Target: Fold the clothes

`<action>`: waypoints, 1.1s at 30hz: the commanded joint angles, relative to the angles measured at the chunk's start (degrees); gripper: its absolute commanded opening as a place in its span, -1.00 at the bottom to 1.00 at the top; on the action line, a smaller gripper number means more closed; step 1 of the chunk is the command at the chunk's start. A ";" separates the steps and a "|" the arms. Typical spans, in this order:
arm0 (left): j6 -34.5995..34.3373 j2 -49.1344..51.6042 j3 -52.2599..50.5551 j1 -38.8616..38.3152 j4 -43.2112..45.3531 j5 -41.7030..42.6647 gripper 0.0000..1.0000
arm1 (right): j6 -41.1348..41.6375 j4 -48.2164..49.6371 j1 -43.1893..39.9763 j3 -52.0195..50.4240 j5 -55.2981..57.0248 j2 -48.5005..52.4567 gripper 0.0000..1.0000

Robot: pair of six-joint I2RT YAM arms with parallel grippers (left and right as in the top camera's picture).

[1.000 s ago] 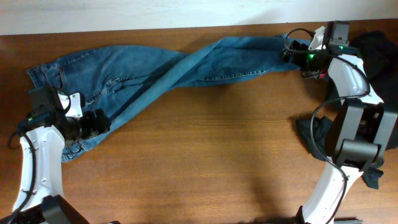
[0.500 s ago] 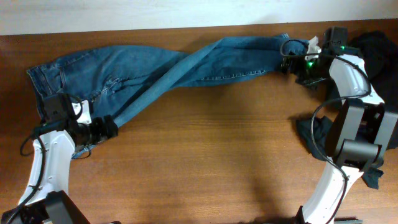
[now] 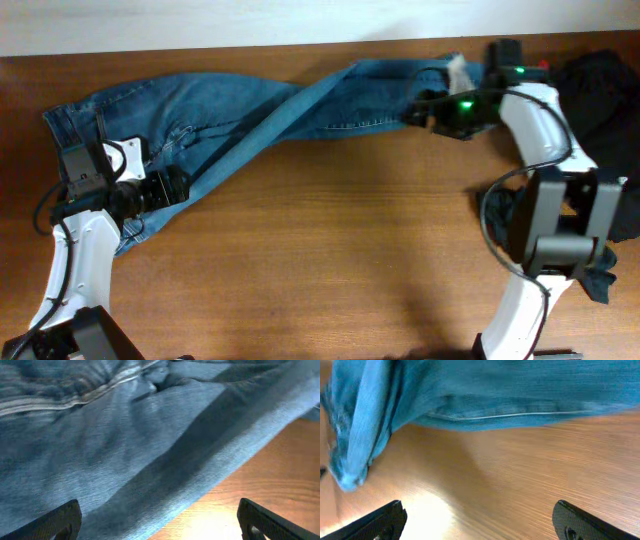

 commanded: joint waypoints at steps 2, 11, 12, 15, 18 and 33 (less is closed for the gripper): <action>5.68 0.52 -0.07 -2.14 0.17 4.63 0.89 | 13.62 6.45 7.19 1.70 7.74 -2.34 0.86; 5.84 0.50 -0.07 -9.60 -0.11 4.42 0.86 | 48.04 35.65 9.11 2.08 10.27 -2.34 0.76; 5.84 0.50 -0.07 -9.60 -0.22 4.42 0.86 | 50.45 36.94 8.85 2.08 11.43 -2.23 0.77; 5.81 0.50 -0.07 -9.60 -0.33 4.42 0.86 | 57.77 39.52 7.76 2.12 16.61 -1.51 0.92; 5.81 0.50 -0.04 -9.60 -1.64 4.42 0.86 | 65.37 39.54 5.75 3.21 17.22 1.20 0.91; 5.86 0.50 -0.04 -9.60 -5.68 4.39 0.87 | 73.00 51.98 4.42 3.23 18.40 15.96 0.91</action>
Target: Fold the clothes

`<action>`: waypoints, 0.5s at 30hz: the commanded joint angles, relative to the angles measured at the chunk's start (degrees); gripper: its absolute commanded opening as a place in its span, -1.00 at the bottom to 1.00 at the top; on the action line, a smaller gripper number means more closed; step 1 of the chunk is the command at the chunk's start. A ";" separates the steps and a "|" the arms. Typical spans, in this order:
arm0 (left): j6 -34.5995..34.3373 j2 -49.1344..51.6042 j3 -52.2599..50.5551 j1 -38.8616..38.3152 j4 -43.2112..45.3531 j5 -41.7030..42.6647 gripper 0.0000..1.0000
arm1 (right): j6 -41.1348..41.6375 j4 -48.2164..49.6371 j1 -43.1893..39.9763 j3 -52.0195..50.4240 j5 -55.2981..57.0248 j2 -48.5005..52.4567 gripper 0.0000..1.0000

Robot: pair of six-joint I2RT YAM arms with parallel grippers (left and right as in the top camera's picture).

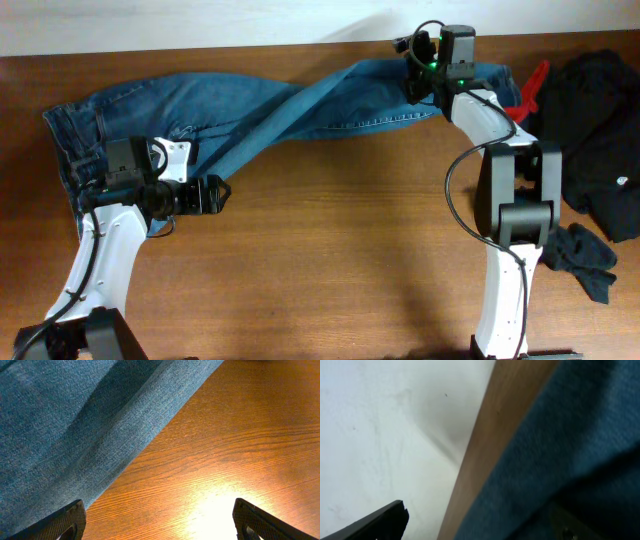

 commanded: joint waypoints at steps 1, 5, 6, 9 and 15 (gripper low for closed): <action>1.18 0.48 -0.04 -0.11 -0.37 0.76 0.87 | 0.57 0.72 0.22 0.68 2.40 2.25 0.89; 1.16 0.48 -0.04 -0.11 -0.70 0.79 0.86 | 0.55 0.42 0.22 0.68 2.38 3.78 0.35; 1.18 0.48 -0.04 -0.11 -0.68 0.79 0.86 | 0.55 0.42 0.22 0.68 2.36 3.98 0.20; 1.16 0.48 -0.04 -0.11 -0.68 0.76 0.87 | 0.48 -0.33 0.22 0.68 2.36 4.07 -0.31; 1.16 0.48 -0.04 -0.11 -0.70 0.79 0.86 | -4.66 0.31 -0.61 0.98 -7.43 3.48 -0.92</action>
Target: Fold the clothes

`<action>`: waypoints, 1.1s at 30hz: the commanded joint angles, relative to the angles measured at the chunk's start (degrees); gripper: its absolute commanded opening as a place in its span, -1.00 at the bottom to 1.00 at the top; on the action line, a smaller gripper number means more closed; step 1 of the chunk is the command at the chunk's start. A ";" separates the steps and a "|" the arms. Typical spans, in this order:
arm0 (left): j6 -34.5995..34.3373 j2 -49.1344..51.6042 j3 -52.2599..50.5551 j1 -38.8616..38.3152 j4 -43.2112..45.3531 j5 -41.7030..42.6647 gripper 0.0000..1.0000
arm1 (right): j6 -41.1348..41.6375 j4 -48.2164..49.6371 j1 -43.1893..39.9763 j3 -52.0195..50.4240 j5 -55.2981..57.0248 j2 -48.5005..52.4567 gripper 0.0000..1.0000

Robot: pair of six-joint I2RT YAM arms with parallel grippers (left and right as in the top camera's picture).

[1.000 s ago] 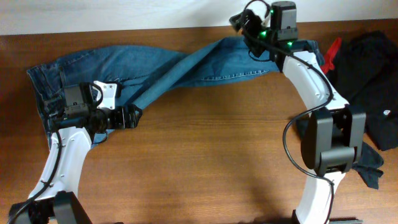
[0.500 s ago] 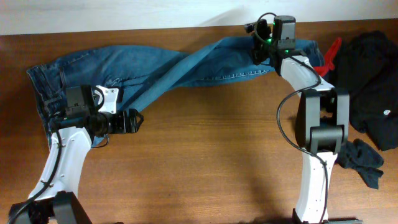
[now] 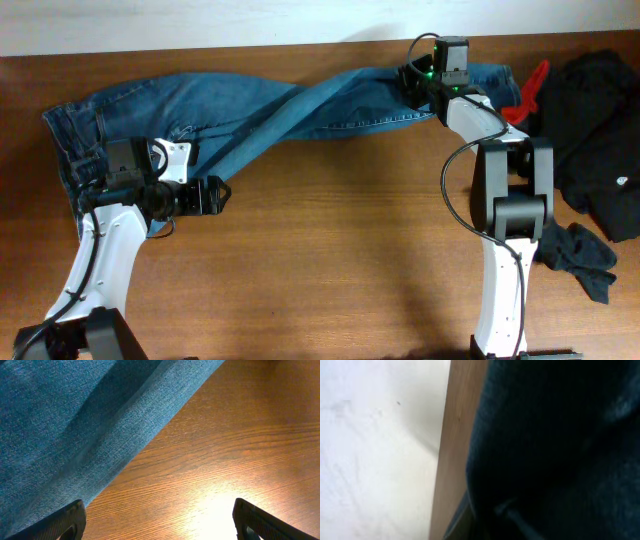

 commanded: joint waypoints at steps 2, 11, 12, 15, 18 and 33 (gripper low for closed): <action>1.16 0.31 0.33 -0.04 -0.31 0.76 0.85 | -12.70 0.98 -1.38 1.16 -10.60 -1.36 -0.92; 1.20 -2.25 4.35 3.13 -3.32 -2.05 0.85 | -55.52 -32.87 -4.17 1.16 0.04 -23.69 -0.92; 1.20 -2.29 4.35 3.10 -3.34 -2.89 0.85 | -58.66 -38.34 -4.00 1.16 3.45 -25.94 -0.92; 1.20 -2.32 4.35 3.10 -3.67 -3.76 0.85 | -63.32 -50.38 -3.72 1.16 9.77 -29.07 -0.92; 1.20 -2.32 4.35 3.10 -3.89 -3.89 0.85 | -65.05 -63.54 -3.45 0.85 14.56 -29.22 -0.92; -10.38 -2.32 4.35 7.45 -9.49 -24.11 0.86 | -61.79 -68.76 -3.43 -2.93 27.87 -29.20 -0.46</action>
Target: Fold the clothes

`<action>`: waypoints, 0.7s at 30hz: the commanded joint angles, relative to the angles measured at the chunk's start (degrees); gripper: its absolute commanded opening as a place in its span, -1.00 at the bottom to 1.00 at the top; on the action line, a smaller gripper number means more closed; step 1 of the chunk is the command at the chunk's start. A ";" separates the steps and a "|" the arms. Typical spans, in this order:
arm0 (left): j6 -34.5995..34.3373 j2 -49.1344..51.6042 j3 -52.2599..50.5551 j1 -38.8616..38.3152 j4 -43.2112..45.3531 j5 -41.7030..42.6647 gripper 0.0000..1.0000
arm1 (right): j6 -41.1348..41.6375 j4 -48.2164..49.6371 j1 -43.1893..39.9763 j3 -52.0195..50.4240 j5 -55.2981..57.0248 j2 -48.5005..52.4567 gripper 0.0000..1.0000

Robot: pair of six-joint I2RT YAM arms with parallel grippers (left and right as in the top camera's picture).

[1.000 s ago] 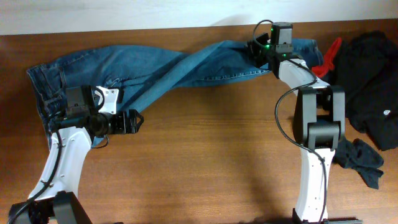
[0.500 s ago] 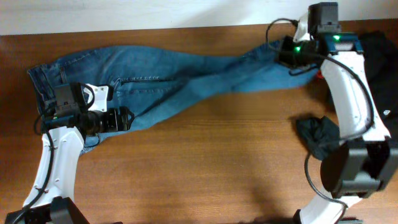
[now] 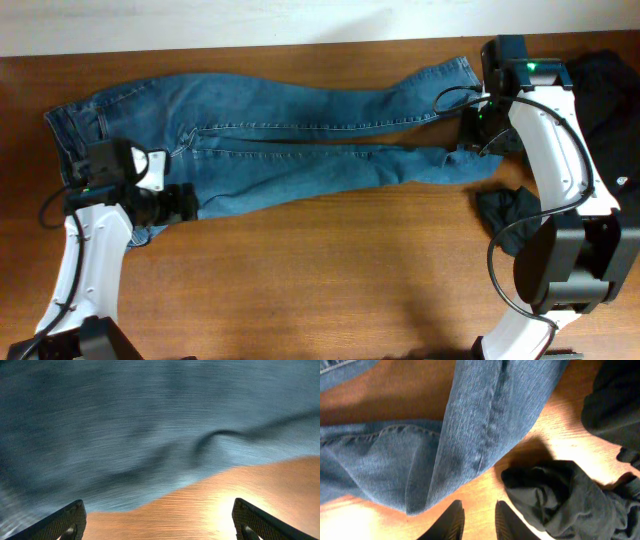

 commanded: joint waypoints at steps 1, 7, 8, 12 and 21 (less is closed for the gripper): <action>-10.75 -1.07 1.29 5.35 -0.02 -7.87 0.86 | 0.61 1.14 0.09 -0.33 1.16 -0.02 -0.43; -13.40 3.15 0.68 11.69 0.09 -5.11 0.26 | 0.61 1.27 0.09 -0.33 0.28 -0.02 -0.41; -12.92 4.31 0.46 11.67 0.68 -5.09 0.10 | 0.63 1.27 0.09 -0.33 0.26 -0.02 -0.41; -12.68 12.28 0.02 11.67 5.99 -5.07 -0.88 | 0.61 1.22 0.09 -0.33 -1.22 -0.02 -0.41; -15.61 21.14 0.02 15.37 16.33 -16.13 -0.99 | 0.66 -0.22 0.09 -0.33 -1.88 -0.02 -0.42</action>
